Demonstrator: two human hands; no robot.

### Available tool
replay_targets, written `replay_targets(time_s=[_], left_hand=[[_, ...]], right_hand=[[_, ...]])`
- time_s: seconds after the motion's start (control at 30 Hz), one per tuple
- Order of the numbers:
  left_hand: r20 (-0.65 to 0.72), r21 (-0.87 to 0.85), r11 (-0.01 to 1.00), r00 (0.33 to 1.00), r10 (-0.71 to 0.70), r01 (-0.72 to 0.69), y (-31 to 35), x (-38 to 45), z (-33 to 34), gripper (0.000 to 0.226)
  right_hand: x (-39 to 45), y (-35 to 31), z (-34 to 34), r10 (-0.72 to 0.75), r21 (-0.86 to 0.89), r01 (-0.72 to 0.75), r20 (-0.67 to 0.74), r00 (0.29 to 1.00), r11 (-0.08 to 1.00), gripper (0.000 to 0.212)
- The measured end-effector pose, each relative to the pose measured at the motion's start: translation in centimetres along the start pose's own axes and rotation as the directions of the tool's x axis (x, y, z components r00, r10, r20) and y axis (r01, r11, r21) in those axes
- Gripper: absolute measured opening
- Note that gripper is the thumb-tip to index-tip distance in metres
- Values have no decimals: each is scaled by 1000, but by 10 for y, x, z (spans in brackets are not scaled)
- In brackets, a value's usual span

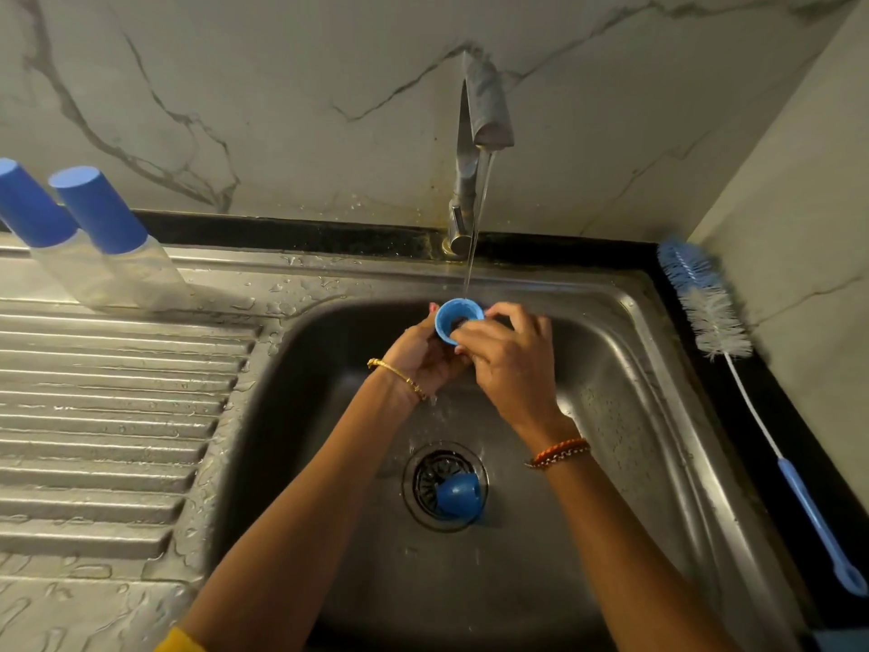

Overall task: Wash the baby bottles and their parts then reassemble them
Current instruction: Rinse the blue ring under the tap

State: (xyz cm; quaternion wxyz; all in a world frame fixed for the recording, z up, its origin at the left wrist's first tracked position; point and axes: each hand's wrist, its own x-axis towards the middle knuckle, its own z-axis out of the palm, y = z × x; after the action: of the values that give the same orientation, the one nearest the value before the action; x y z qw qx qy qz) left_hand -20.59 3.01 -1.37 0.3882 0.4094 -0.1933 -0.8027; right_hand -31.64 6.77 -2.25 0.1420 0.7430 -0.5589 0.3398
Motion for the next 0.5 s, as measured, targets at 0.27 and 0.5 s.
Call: replay_targets(time_s=[0.27,0.5], left_hand=[[-151,150,988,989,-2,25,16,-3,18,38],[-193,26,999,981,-17,22,20,-2,7,31]], right_hand=[[7,-3,5,567,569,-639,331,754,518,19],[48,-14,1,529,428,-801,602,598,419,27]])
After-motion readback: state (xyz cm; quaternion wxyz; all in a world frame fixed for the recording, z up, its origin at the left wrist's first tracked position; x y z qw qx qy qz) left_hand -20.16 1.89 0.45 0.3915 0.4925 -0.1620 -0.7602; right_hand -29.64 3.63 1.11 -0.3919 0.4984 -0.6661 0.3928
